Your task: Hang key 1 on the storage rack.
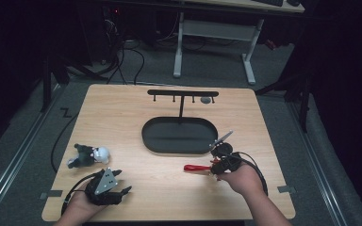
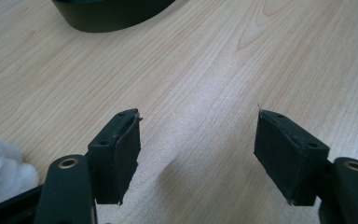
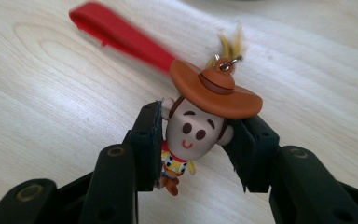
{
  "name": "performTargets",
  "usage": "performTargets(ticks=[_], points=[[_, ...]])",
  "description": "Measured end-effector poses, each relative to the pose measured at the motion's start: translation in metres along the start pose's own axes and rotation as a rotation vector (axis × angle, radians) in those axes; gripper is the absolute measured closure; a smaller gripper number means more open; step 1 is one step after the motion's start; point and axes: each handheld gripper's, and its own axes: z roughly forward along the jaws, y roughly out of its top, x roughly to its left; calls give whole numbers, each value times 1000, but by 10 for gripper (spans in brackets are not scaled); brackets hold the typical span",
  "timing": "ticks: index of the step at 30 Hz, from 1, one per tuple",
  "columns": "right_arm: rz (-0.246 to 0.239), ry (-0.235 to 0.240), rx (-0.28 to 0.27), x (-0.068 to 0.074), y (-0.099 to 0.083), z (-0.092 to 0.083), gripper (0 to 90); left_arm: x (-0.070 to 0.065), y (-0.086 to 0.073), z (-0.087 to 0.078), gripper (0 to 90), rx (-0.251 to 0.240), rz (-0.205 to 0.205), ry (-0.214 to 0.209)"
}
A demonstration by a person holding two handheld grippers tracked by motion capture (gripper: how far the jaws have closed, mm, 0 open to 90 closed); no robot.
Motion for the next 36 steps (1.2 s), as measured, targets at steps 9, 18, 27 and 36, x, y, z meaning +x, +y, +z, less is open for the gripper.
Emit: performTargets(ticks=[9, 18, 27, 36], points=[[21, 5, -38, -2, 5, -32, 579, 0, 0, 0, 317, -2, 2, -2], [4, -17, -77, -3, 16, -58, 581, 0, 0, -1, 317, 1, 3, -3], [32, -16, -112, -7, 29, -81, 580, 0, 0, -1, 317, 0, 3, -3], [29, -47, -113, -13, 40, -94, 580, 1, 0, -1, 317, 4, 3, -4]])
